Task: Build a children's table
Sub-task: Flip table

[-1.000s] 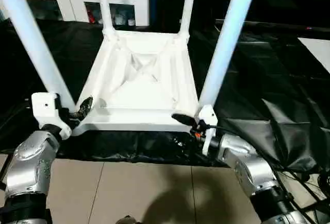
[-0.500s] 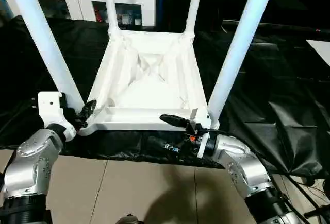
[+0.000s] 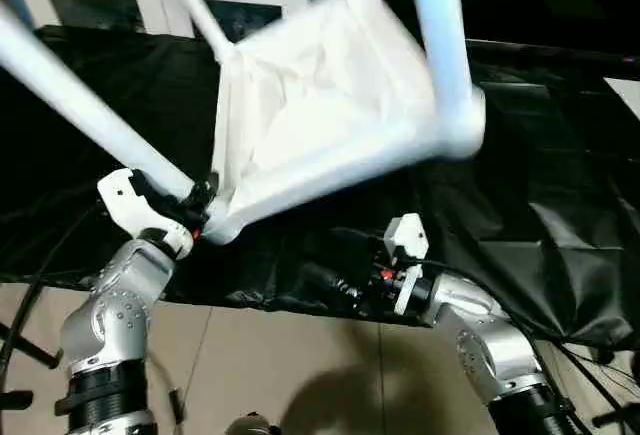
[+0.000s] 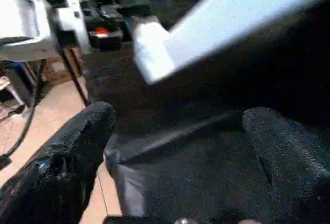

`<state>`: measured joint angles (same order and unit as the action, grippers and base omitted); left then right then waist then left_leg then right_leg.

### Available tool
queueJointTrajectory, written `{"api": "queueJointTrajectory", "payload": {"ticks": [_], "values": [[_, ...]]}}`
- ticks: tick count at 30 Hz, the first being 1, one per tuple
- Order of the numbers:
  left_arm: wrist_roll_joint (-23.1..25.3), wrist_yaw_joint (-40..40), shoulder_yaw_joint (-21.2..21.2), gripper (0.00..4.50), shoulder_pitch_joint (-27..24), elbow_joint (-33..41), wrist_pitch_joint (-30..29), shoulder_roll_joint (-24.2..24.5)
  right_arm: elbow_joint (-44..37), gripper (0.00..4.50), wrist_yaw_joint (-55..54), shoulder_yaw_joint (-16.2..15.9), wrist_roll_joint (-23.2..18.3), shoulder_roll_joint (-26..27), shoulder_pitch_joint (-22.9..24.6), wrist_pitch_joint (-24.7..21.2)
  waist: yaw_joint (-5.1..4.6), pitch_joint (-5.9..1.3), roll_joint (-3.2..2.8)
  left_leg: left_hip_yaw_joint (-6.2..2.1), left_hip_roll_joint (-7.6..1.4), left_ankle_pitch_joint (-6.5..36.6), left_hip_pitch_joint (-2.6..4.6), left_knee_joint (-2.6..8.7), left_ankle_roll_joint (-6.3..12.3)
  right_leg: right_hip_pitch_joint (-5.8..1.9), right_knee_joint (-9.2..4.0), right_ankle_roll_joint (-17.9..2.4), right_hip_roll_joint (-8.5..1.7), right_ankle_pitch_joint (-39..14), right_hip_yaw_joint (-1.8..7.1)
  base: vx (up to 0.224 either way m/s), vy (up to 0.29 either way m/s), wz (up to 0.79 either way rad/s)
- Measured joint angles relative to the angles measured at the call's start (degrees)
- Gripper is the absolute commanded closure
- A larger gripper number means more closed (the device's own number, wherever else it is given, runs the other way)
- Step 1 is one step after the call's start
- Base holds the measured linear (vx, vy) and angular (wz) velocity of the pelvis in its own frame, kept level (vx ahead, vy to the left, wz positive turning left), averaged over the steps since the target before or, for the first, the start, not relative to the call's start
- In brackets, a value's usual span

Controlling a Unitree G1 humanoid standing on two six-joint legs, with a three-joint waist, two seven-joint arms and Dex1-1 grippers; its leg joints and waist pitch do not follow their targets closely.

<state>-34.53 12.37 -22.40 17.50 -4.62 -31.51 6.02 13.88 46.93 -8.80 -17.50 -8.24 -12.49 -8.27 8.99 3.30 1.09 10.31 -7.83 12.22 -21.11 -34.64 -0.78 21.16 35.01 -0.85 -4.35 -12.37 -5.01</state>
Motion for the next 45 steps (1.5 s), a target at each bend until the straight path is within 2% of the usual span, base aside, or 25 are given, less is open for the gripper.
{"api": "queueJointTrajectory", "payload": {"ticks": [1, 6, 12, 15, 20, 23, 27, 31, 34, 36, 38, 40, 45], "values": [[0.52, 0.06, 0.89, 2.24, -0.04, 1.07, -0.54, -0.26, 0.87, 0.0, -2.48, 1.62, -0.06, 0.71, -0.2, -0.48, 0.12, 0.02, 0.02, 0.01, 0.0, -0.04, -0.05, 0.0, 0.03, 0.02, -0.01, 0.0, 0.0, 0.0, 0.0, 0.0, 0.0, 0.0], [4.0, 0.11, 3.72, 2.25, -0.03, 2.1, -0.78, 0.09, 6.21, 0.0, -8.44, 5.44, -2.06, 4.89, -4.27, -0.39, -0.15, 0.15, -0.19, 0.04, 0.0, -0.23, -0.12, 0.03, 0.16, 0.09, -0.01, 0.0, -0.02, -0.01, 0.01, 0.0, 0.0, 0.0], [4.34, -0.04, 5.48, 2.25, 0.36, 2.07, -0.51, -0.7, 14.29, 0.0, -8.91, 10.96, -9.96, 10.77, -12.16, -0.6, -0.56, 0.23, -0.32, 0.04, -0.02, -0.34, -0.28, 0.09, 0.13, 0.3, 0.1, 0.0, -0.01, -0.01, -0.01, 0.0, 0.0, 0.0], [4.33, -0.06, 5.89, 2.25, 0.56, 2.08, -0.18, -1.03, 16.91, 0.0, -8.35, 12.92, -12.44, 11.69, -14.0, -1.36, -0.52, 0.24, -0.31, 0.06, -0.02, -0.37, -0.38, 0.08, 0.19, 0.35, 0.07, -0.01, -0.02, -0.02, -0.02, 0.0, 0.0, 0.0], [6.23, -0.02, 7.62, 2.25, 0.52, 2.18, 0.94, -1.21, 26.48, 0.0, -11.59, 18.35, -14.15, 13.58, -21.18, -1.04, -0.72, 0.28, -0.21, 0.1, -0.05, -0.7, -0.8, 0.03, 0.44, 0.85, 0.35, -0.04, -0.04, 0.0, -0.04, 0.0, 0.0, 0.0], [8.55, 0.87, 10.37, 2.25, 0.54, 2.2, 2.15, -0.49, 32.36, 0.0, -14.05, 21.96, -16.43, 14.36, -25.0, -1.02, -0.93, 0.36, -0.08, 0.11, -0.07, -0.77, -0.84, 0.01, 0.42, 0.93, 0.43, -0.07, -0.04, 0.03, -0.07, 0.0, 0.0, 0.0], [11.31, 2.54, 14.11, 2.25, 0.28, 2.53, 3.78, 0.99, 36.69, 0.0, -14.66, 25.27, -19.91, 14.51, -26.57, -1.73, -1.06, 0.47, 0.15, 0.15, -0.1, -0.8, -0.99, 0.01, 0.42, 1.13, 0.53, -0.09, -0.04, 0.01, -0.09, 0.0, 0.0, 0.0], [14.2, 3.81, 17.01, 2.25, -0.78, 2.77, 6.56, 2.06, 40.92, 0.37, -16.52, 30.51, -24.51, 15.12, -28.39, -3.78, -1.11, 0.59, 0.48, 0.22, -0.19, -0.82, -1.6, -0.28, 0.46, 1.96, 1.18, -0.38, -0.04, -0.16, -0.06, 0.0, 0.0, 0.0], [15.56, 3.81, 17.81, 2.26, -1.59, 2.77, 8.03, 1.6, 43.99, 0.68, -17.52, 34.41, -27.01, 15.05, -30.06, -4.74, -1.14, 0.68, 0.66, 0.25, -0.28, -0.88, -1.86, -0.49, 0.54, 2.26, 1.52, -0.47, -0.03, -0.22, -0.1, 0.0, 0.0, 0.0], [15.92, 3.82, 17.8, 2.26, -1.59, 2.75, 8.61, 1.63, 45.12, 0.73, -17.89, 35.49, -27.85, 15.0, -30.78, -4.81, -1.11, 0.81, 0.9, 0.28, -0.36, -0.88, -1.91, -0.73, 0.54, 2.36, 1.85, -0.64, -0.03, -0.32, -0.1, 0.0, 0.0, 0.0], [16.04, 4.13, 17.79, 2.26, -1.81, 2.41, 9.37, 1.72, 45.76, 0.99, -17.89, 36.56, -28.7, 14.96, -31.18, -4.91, -1.05, 0.9, 1.06, 0.36, -0.46, -0.91, -1.91, -0.89, 0.5, 2.39, 2.04, -0.67, -0.03, -0.34, -0.12, 0.0, 0.0, 0.0], [16.15, 4.38, 17.79, 2.26, -1.93, 2.09, 10.07, 1.79, 46.78, 1.05, -17.89, 37.74, -29.42, 14.85, -31.75, -5.08, -1.03, 1.03, 1.27, 0.76, -0.74, -1.02, -1.89, -0.93, 0.39, 2.39, 2.09, -0.68, -0.03, -0.31, -0.19, 0.0, 0.0, 0.0], [16.28, 4.77, 17.75, 2.26, -2.21, 1.71, 11.33, 1.81, 47.57, 1.48, -17.85, 38.72, -29.6, 14.83, -32.07, -5.15, -0.95, 1.26, 1.69, 1.19, -1.08, -1.22, -1.9, -0.94, 0.34, 2.38, 2.08, -0.82, -0.03, -0.16, -0.34, 0.0, 0.0, 0.0]]}}
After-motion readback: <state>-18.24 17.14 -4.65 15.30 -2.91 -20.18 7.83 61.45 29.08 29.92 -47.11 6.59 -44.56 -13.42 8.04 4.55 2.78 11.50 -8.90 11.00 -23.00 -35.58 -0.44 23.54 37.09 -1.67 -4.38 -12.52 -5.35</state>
